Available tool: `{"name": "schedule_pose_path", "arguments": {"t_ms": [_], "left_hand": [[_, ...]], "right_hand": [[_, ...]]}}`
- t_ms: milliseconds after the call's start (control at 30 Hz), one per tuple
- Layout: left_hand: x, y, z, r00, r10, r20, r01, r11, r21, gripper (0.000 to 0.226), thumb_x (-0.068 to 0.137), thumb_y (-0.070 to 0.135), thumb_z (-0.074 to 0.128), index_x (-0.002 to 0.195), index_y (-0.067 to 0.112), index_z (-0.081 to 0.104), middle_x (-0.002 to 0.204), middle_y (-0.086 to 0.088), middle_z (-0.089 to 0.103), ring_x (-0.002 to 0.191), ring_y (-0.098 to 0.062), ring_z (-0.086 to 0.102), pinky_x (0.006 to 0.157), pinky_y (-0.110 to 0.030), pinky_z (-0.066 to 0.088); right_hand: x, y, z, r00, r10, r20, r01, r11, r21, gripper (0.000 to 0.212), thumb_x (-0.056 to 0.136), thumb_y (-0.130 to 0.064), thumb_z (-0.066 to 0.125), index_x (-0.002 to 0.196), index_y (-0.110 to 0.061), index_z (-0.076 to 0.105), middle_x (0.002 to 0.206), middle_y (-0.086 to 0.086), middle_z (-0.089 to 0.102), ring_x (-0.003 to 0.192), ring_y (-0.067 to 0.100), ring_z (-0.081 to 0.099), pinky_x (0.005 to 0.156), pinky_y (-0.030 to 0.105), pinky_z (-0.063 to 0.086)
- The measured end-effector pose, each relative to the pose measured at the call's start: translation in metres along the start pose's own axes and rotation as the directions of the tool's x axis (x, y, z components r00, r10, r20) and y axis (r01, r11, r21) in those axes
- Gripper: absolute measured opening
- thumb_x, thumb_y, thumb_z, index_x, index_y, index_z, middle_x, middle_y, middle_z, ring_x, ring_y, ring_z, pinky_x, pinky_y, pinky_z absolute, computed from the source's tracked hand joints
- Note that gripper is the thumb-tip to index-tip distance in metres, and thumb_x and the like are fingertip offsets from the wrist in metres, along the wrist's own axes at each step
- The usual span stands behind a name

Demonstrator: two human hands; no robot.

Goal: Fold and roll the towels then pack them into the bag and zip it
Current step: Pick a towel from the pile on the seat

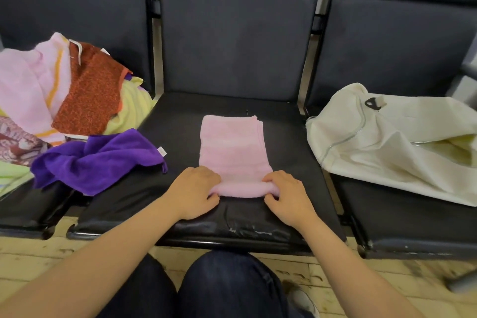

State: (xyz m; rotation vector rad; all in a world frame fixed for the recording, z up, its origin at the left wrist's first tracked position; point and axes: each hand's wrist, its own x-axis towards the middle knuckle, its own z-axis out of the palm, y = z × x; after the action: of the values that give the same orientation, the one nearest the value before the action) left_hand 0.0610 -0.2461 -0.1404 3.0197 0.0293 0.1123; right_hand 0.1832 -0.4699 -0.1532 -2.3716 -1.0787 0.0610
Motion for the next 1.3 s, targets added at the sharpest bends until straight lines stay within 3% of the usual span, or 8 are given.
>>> {"name": "schedule_pose_path", "arguments": {"t_ms": [200, 300, 433, 533, 733, 900, 1067, 1300], "left_hand": [[-0.010, 0.000, 0.010, 0.988, -0.123, -0.097, 0.093, 0.959, -0.267, 0.025, 0.088, 0.034, 0.051, 0.108, 0.024, 0.062, 0.104, 0.008, 0.057, 0.095, -0.012, 0.054, 0.081, -0.025, 0.044], [-0.011, 0.004, 0.007, 0.983, -0.156, -0.097, 0.122, 0.950, -0.286, 0.027, 0.088, 0.030, 0.057, 0.115, 0.024, 0.061, 0.112, 0.006, 0.060, 0.098, -0.014, 0.057, 0.081, -0.022, 0.040], [-0.010, 0.007, 0.004, 0.983, -0.180, -0.018, 0.173, 0.962, -0.212, 0.037, 0.088, 0.037, 0.056, 0.123, 0.024, 0.057, 0.119, 0.006, 0.060, 0.105, -0.016, 0.057, 0.085, -0.023, 0.040], [-0.003, 0.008, -0.005, 0.979, -0.172, 0.107, 0.186, 0.973, -0.137, 0.024, 0.088, 0.039, 0.054, 0.106, 0.023, 0.057, 0.110, 0.004, 0.061, 0.102, -0.019, 0.058, 0.077, -0.026, 0.039], [0.028, 0.025, -0.032, 0.900, -0.194, 0.390, 0.113, 0.969, 0.221, 0.027, 0.090, 0.024, 0.050, 0.115, 0.015, 0.054, 0.122, -0.007, 0.057, 0.111, -0.027, 0.054, 0.085, -0.032, 0.041], [0.038, 0.038, -0.033, 0.882, -0.223, 0.415, 0.092, 0.945, 0.313, 0.030, 0.092, 0.018, 0.046, 0.122, 0.016, 0.054, 0.127, -0.007, 0.054, 0.113, -0.026, 0.054, 0.084, -0.032, 0.042], [0.033, 0.028, -0.036, 0.887, -0.176, 0.427, 0.081, 0.970, 0.231, 0.027, 0.098, 0.019, 0.040, 0.118, 0.011, 0.054, 0.129, -0.010, 0.053, 0.115, -0.027, 0.051, 0.085, -0.032, 0.041], [0.016, -0.002, -0.021, 0.956, -0.141, 0.258, 0.166, 0.983, -0.076, 0.019, 0.086, 0.034, 0.054, 0.099, 0.021, 0.059, 0.103, 0.001, 0.063, 0.095, -0.022, 0.057, 0.075, -0.032, 0.044]], "right_hand": [[0.002, 0.002, 0.004, 0.999, -0.019, -0.028, 0.018, 0.999, -0.040, 0.018, 0.092, -0.023, 0.056, 0.110, -0.020, 0.057, 0.101, -0.007, 0.058, 0.090, 0.012, 0.049, 0.084, 0.027, 0.033], [0.006, 0.004, 0.003, 0.995, -0.033, 0.099, 0.039, 0.997, -0.062, 0.017, 0.097, -0.024, 0.050, 0.113, -0.020, 0.055, 0.103, -0.009, 0.054, 0.093, 0.011, 0.048, 0.092, 0.029, 0.032], [0.030, -0.002, -0.020, 0.879, -0.013, 0.476, 0.077, 0.990, -0.116, 0.034, 0.099, -0.034, 0.048, 0.129, -0.017, 0.047, 0.127, 0.002, 0.051, 0.113, 0.023, 0.051, 0.098, 0.033, 0.037], [0.053, -0.010, -0.038, 0.781, -0.010, 0.625, 0.201, 0.951, -0.236, 0.040, 0.095, -0.039, 0.054, 0.131, -0.021, 0.049, 0.132, 0.001, 0.051, 0.116, 0.025, 0.051, 0.100, 0.038, 0.040], [0.073, -0.042, -0.032, 0.761, -0.020, 0.649, 0.456, 0.728, -0.512, 0.020, 0.092, -0.031, 0.055, 0.103, -0.016, 0.061, 0.092, 0.004, 0.058, 0.091, 0.025, 0.056, 0.086, 0.035, 0.043], [0.075, -0.062, -0.017, 0.788, 0.035, 0.615, 0.482, 0.587, -0.651, 0.011, 0.089, -0.029, 0.059, 0.091, -0.020, 0.053, 0.092, 0.002, 0.056, 0.084, 0.021, 0.048, 0.078, 0.030, 0.035], [0.074, -0.071, -0.027, 0.732, 0.161, 0.662, 0.351, 0.744, -0.569, 0.014, 0.091, -0.025, 0.058, 0.085, -0.014, 0.051, 0.074, 0.001, 0.049, 0.078, 0.021, 0.051, 0.071, 0.030, 0.046], [0.052, -0.016, -0.028, 0.853, -0.052, 0.519, 0.225, 0.934, -0.276, 0.010, 0.084, -0.031, 0.055, 0.083, -0.021, 0.056, 0.088, -0.002, 0.055, 0.084, 0.022, 0.053, 0.073, 0.034, 0.044]]}}
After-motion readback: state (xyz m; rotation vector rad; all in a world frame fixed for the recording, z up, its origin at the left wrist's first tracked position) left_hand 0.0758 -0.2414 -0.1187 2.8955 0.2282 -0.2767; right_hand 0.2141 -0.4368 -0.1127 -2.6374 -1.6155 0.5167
